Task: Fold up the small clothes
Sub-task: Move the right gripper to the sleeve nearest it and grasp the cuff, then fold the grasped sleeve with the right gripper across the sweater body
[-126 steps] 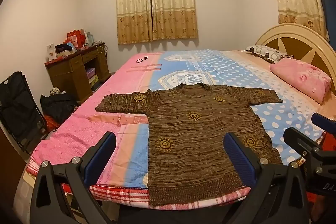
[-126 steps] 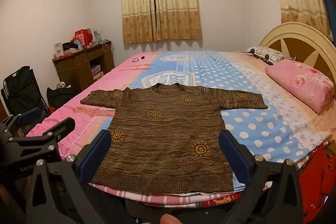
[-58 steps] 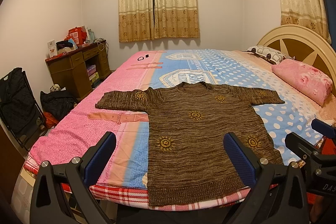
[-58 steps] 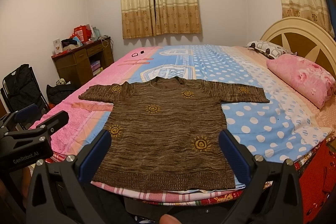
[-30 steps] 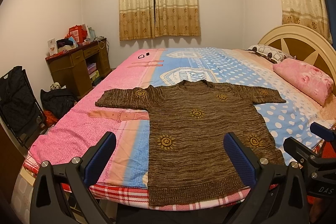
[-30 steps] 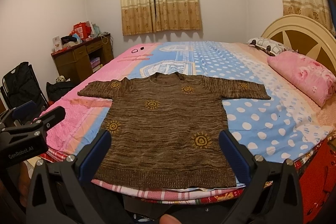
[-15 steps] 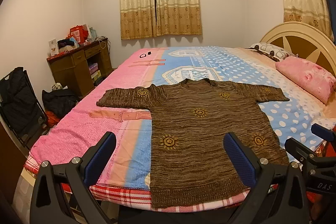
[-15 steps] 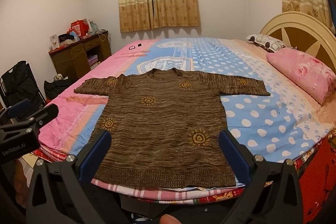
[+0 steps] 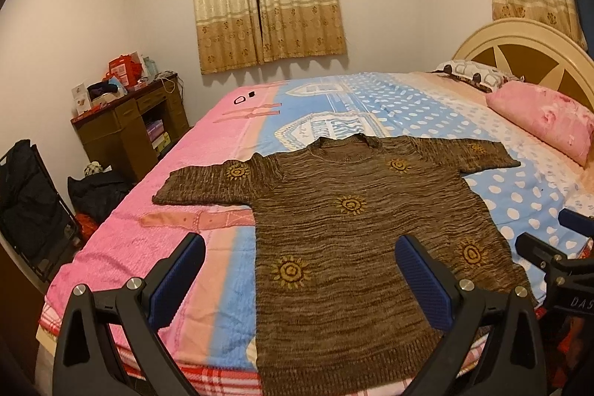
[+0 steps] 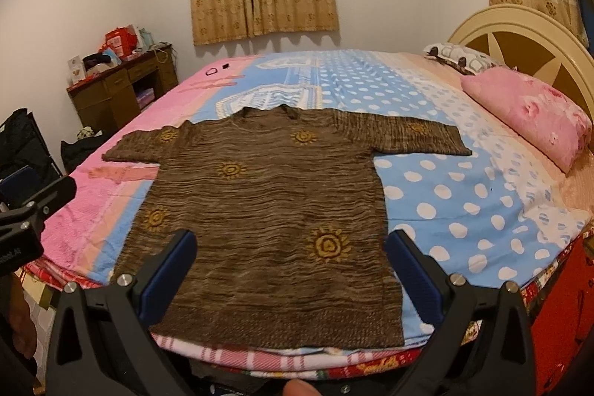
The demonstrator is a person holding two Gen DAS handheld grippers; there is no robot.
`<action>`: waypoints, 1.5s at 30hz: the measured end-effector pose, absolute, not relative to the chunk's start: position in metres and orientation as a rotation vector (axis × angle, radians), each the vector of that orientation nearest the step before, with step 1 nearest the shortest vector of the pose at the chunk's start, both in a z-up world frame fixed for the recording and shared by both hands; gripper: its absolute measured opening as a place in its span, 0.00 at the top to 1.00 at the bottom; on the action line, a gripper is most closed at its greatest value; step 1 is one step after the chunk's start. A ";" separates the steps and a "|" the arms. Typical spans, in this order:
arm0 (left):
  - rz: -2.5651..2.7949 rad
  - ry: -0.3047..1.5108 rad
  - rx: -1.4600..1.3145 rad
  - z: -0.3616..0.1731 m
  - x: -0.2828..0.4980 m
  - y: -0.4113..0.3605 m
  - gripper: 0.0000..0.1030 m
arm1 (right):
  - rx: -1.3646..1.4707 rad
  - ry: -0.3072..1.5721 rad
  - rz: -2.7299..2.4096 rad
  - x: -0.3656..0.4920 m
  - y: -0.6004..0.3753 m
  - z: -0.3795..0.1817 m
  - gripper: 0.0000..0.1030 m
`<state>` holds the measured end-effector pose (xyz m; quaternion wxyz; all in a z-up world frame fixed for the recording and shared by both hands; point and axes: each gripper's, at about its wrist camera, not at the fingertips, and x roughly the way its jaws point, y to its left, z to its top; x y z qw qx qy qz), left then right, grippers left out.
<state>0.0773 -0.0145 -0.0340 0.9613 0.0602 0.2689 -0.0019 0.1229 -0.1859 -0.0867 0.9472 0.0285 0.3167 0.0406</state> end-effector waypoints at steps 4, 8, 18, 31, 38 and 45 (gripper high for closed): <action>-0.011 0.554 0.145 -0.039 0.098 -0.022 0.01 | 0.054 0.653 0.059 0.140 -0.196 -0.092 0.00; -0.016 0.560 0.162 -0.043 0.119 -0.028 0.01 | 0.051 0.675 0.038 0.161 -0.206 -0.101 0.00; -0.030 0.587 0.203 -0.069 0.192 -0.047 0.01 | 0.067 0.739 0.014 0.219 -0.243 -0.129 0.00; -0.036 0.656 0.232 -0.106 0.296 -0.069 0.01 | 0.213 0.806 -0.093 0.319 -0.351 -0.153 0.17; -0.034 0.699 0.221 -0.124 0.338 -0.075 0.01 | 0.279 0.833 -0.145 0.360 -0.401 -0.161 0.28; -0.031 0.734 0.205 -0.140 0.368 -0.077 0.01 | 0.405 0.852 -0.225 0.387 -0.459 -0.172 0.41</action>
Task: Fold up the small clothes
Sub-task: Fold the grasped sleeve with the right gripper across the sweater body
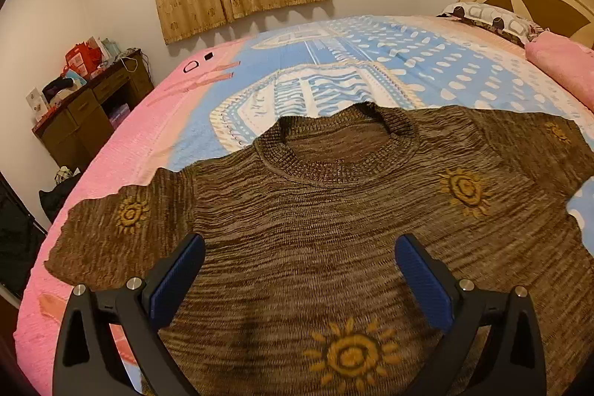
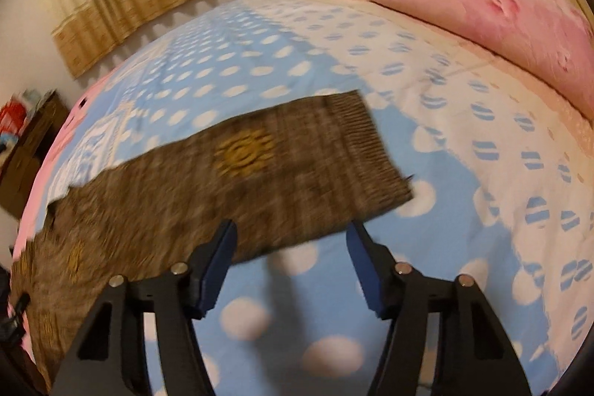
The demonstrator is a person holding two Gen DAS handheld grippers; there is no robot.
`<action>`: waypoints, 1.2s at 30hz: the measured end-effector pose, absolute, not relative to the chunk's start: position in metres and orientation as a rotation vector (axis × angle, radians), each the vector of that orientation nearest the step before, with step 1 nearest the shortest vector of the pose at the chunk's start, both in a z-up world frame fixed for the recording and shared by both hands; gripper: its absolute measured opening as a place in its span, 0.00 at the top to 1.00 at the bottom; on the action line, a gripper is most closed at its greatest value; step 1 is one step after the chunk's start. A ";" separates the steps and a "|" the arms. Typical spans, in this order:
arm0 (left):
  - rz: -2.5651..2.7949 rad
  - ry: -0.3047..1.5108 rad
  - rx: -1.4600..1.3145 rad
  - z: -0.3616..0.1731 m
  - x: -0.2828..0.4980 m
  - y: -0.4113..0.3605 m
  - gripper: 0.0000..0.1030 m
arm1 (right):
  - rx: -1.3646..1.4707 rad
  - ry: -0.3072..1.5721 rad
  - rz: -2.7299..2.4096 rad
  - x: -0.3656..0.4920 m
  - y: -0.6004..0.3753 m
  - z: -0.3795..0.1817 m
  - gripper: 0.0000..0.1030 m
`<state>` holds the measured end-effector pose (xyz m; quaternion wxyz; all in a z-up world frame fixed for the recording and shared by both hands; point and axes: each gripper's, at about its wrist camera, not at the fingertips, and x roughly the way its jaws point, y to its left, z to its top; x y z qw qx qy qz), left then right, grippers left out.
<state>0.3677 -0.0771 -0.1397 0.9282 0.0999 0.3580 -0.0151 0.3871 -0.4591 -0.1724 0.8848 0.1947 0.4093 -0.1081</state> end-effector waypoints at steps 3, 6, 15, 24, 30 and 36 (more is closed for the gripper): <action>-0.027 0.757 0.199 -0.149 0.378 -0.075 0.01 | 0.441 0.863 -0.271 0.393 -0.479 -0.178 0.43; -0.028 0.769 0.183 -0.153 0.383 -0.073 0.01 | 0.488 0.870 -0.285 0.398 -0.494 -0.185 0.50; -0.040 0.783 0.141 -0.159 0.385 -0.063 0.01 | 0.574 0.836 -0.310 0.408 -0.515 -0.190 0.58; -0.053 0.774 0.143 -0.160 0.382 -0.065 0.01 | 0.553 0.857 -0.407 0.396 -0.513 -0.187 0.65; -0.061 0.771 0.136 -0.160 0.381 -0.067 0.01 | 0.542 0.856 -0.439 0.407 -0.509 -0.194 0.59; -0.114 0.743 0.145 -0.155 0.375 -0.069 0.01 | 0.697 0.788 -0.333 0.413 -0.517 -0.200 0.86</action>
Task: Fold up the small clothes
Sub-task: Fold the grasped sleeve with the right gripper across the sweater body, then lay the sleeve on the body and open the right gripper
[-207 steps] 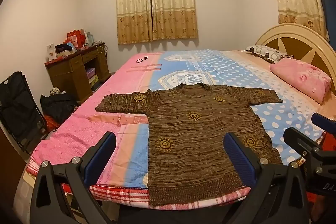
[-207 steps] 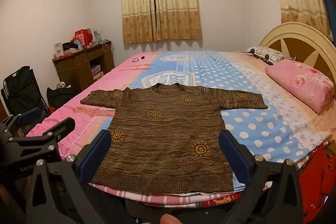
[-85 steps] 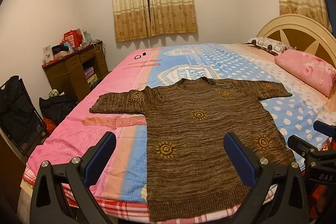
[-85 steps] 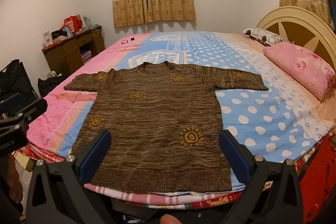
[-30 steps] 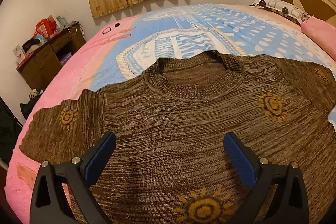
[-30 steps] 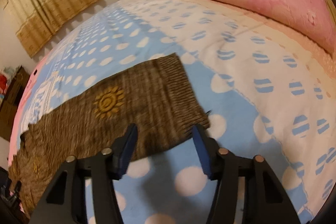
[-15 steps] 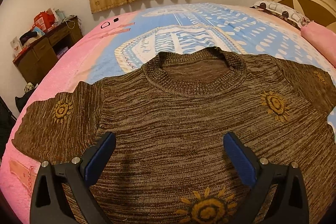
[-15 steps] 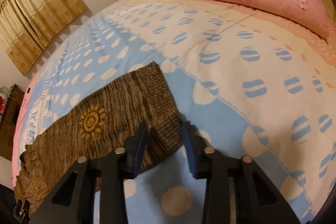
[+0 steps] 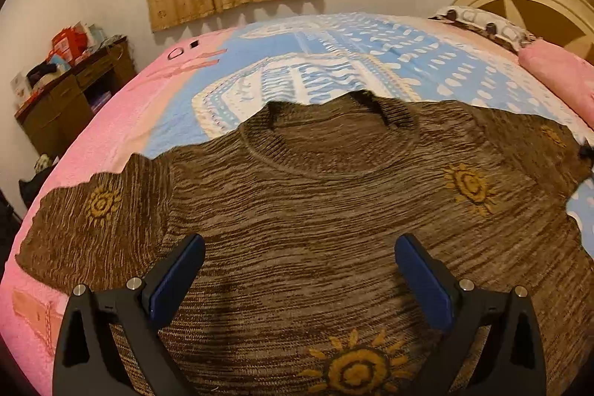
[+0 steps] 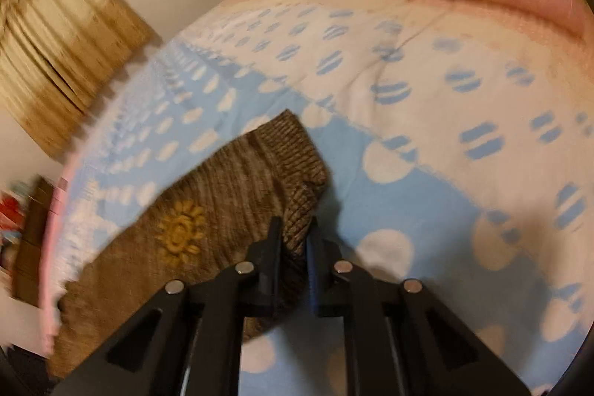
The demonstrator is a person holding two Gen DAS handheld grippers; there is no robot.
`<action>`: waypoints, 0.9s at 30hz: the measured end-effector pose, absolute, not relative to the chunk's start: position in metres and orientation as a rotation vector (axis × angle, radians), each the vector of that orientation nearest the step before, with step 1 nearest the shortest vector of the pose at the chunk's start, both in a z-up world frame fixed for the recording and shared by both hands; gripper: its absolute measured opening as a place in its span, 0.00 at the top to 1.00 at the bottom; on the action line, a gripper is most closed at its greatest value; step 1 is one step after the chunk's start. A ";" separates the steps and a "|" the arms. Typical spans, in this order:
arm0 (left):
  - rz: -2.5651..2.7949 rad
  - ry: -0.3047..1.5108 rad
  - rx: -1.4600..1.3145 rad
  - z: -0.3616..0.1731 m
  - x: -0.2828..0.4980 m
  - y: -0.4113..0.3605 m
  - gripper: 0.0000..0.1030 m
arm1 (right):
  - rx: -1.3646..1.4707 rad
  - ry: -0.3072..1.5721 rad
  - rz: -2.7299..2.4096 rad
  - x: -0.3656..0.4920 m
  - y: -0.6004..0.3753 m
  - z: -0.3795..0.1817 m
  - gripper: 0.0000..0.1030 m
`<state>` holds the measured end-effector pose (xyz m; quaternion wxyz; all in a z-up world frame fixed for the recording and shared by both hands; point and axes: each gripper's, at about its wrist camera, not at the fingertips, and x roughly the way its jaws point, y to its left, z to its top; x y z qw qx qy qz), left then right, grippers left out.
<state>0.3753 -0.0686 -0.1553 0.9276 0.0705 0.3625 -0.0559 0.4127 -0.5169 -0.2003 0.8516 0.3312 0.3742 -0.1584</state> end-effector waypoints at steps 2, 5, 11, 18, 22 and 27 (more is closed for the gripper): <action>-0.139 0.727 0.148 -0.151 0.372 -0.070 0.01 | 0.694 0.760 -0.311 0.414 -0.513 -0.195 0.86; -0.167 0.721 0.113 -0.145 0.370 -0.065 0.01 | 0.630 0.718 -0.261 0.417 -0.492 -0.174 0.86; -0.208 0.708 0.039 -0.132 0.368 -0.051 0.01 | 0.421 0.640 -0.077 0.433 -0.412 -0.116 0.86; -0.248 0.688 -0.017 -0.120 0.364 -0.041 0.01 | 0.182 0.675 0.182 0.451 -0.284 -0.108 0.86; -0.278 0.693 -0.014 -0.119 0.362 -0.045 0.01 | 0.113 0.766 0.290 0.463 -0.230 -0.148 0.86; -0.354 0.722 -0.022 -0.120 0.367 -0.064 0.01 | 0.163 0.891 0.410 0.465 -0.214 -0.193 0.32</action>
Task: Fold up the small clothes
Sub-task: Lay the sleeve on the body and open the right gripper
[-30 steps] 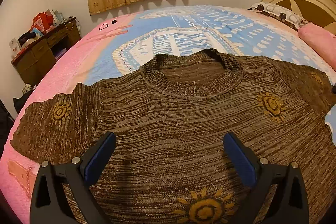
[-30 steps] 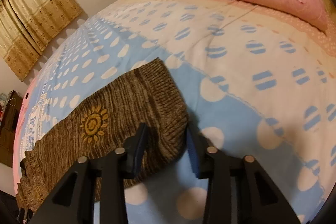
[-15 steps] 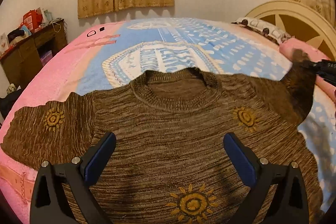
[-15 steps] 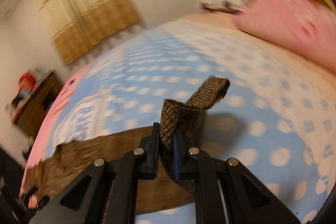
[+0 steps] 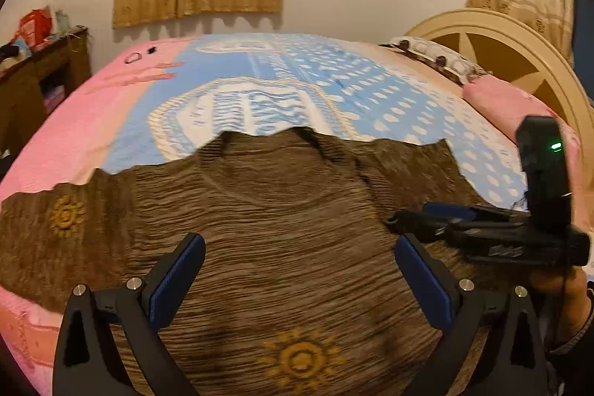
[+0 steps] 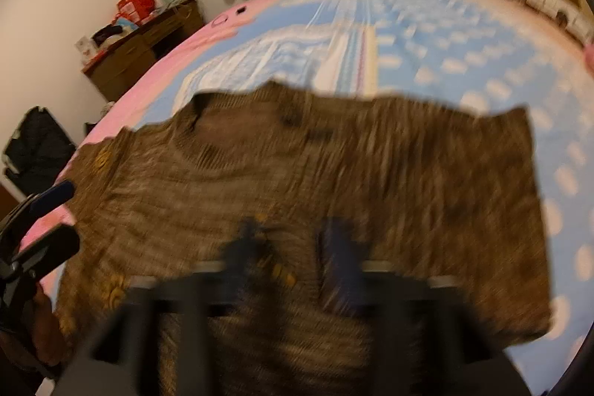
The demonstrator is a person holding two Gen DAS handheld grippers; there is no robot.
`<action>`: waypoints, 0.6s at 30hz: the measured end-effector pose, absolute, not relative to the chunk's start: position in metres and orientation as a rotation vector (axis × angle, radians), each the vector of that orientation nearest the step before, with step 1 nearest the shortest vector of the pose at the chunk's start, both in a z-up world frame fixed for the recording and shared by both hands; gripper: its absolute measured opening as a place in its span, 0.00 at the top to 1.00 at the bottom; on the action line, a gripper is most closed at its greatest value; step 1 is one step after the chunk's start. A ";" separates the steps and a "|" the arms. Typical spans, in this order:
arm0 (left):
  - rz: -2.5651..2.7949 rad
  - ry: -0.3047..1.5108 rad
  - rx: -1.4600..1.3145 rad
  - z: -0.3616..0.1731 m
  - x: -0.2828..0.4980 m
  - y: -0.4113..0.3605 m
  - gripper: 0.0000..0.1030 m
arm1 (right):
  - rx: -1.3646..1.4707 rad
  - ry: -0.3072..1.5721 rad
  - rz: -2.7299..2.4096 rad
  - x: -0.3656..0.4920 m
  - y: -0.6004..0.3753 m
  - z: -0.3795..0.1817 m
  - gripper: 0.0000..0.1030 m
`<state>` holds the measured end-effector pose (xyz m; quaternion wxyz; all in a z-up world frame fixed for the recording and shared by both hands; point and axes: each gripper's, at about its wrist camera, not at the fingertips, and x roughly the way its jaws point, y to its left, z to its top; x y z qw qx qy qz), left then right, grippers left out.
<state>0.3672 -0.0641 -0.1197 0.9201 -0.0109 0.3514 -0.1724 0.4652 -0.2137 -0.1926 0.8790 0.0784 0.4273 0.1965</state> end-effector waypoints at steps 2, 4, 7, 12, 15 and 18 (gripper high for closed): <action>-0.397 0.734 -0.038 -0.120 0.372 -0.078 0.01 | 0.245 0.851 0.448 0.453 -0.232 -0.185 0.29; -0.423 0.747 -0.047 -0.121 0.377 -0.094 0.02 | 0.277 0.805 0.433 0.444 -0.254 -0.176 0.29; -0.461 0.770 -0.048 -0.123 0.386 -0.122 0.07 | 0.315 0.736 0.368 0.434 -0.279 -0.164 0.29; -0.476 0.866 -0.025 -0.140 0.413 -0.163 0.26 | 0.373 0.657 0.319 0.422 -0.310 -0.163 0.27; -0.480 0.922 -0.036 -0.152 0.424 -0.175 0.44 | 0.375 0.621 0.311 0.415 -0.316 -0.167 0.27; -0.483 0.967 -0.055 -0.165 0.434 -0.183 0.66 | 0.362 0.617 0.313 0.411 -0.321 -0.164 0.27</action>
